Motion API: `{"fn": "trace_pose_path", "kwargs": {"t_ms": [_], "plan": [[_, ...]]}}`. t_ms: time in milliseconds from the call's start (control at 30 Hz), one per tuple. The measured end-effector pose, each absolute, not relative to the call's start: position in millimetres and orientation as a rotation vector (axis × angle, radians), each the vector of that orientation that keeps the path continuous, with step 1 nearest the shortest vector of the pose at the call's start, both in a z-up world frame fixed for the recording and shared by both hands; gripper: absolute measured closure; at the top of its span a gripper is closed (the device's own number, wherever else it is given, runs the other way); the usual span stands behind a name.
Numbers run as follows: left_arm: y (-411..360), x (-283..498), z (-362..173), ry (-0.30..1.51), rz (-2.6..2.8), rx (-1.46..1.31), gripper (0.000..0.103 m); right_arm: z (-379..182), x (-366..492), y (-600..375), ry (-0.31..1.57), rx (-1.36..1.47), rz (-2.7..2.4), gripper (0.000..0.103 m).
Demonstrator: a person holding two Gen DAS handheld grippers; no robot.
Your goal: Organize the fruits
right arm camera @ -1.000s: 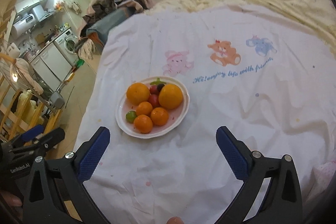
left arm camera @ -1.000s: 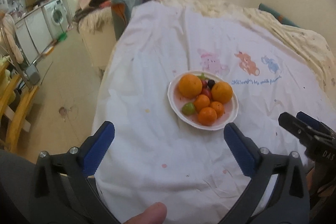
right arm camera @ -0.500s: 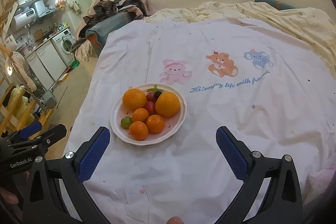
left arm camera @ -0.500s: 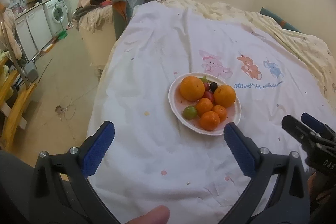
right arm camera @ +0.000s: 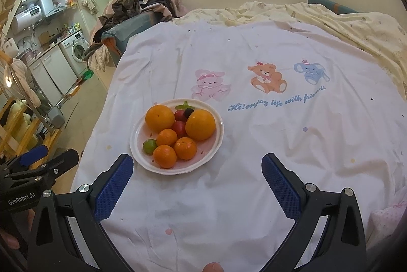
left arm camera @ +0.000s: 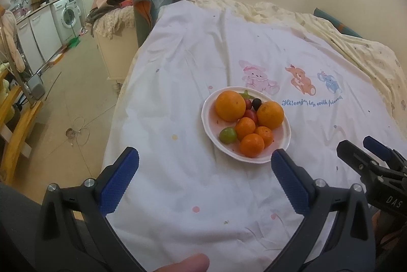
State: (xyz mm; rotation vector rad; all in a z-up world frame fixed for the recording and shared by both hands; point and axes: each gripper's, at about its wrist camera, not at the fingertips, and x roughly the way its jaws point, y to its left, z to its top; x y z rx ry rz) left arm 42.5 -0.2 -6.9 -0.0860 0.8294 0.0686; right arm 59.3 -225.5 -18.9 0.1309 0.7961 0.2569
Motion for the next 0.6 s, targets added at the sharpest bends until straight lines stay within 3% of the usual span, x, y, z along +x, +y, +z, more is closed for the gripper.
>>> {"fn": "trace_pose_path", "kwargs": {"t_ms": [600], "plan": [[1.3,41.6,-8.4,0.839,0.074,-0.093,0.000,-17.9,56.7,-225.0,0.794,0.119,0.244,0.000]]}}
